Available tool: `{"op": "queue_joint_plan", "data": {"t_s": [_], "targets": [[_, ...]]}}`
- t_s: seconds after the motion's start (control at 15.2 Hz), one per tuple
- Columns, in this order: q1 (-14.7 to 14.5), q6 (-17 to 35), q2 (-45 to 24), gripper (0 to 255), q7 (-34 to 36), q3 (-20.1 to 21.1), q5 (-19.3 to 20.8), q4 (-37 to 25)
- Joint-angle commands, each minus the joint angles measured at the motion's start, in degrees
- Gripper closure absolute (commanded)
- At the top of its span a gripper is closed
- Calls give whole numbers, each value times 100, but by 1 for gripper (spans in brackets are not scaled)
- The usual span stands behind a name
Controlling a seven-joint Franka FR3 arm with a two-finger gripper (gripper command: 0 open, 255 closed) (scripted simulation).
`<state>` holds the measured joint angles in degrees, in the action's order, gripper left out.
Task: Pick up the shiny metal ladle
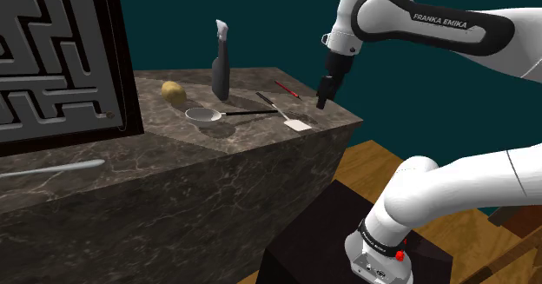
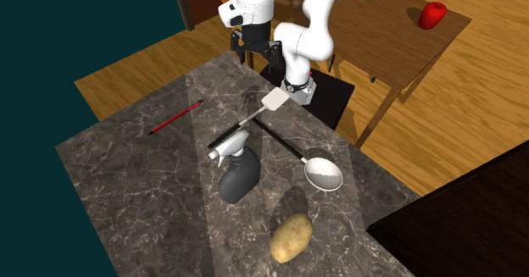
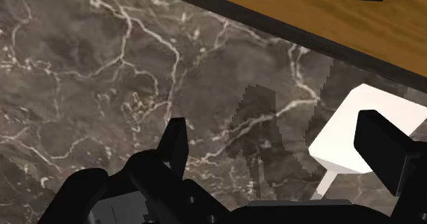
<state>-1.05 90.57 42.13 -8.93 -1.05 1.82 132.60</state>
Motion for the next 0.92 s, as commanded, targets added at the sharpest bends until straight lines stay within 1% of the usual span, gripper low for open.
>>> {"op": "queue_joint_plan", "data": {"t_s": [0.0, 0.4, 0.86], "targets": [[0, 0, 0, 0, 0, 0, 0, 0], [-564, 397, -1248, 0, -1174, 87, 156, -833], [-1129, 645, -2465, 0, -2450, 356, 318, -1800]]}}
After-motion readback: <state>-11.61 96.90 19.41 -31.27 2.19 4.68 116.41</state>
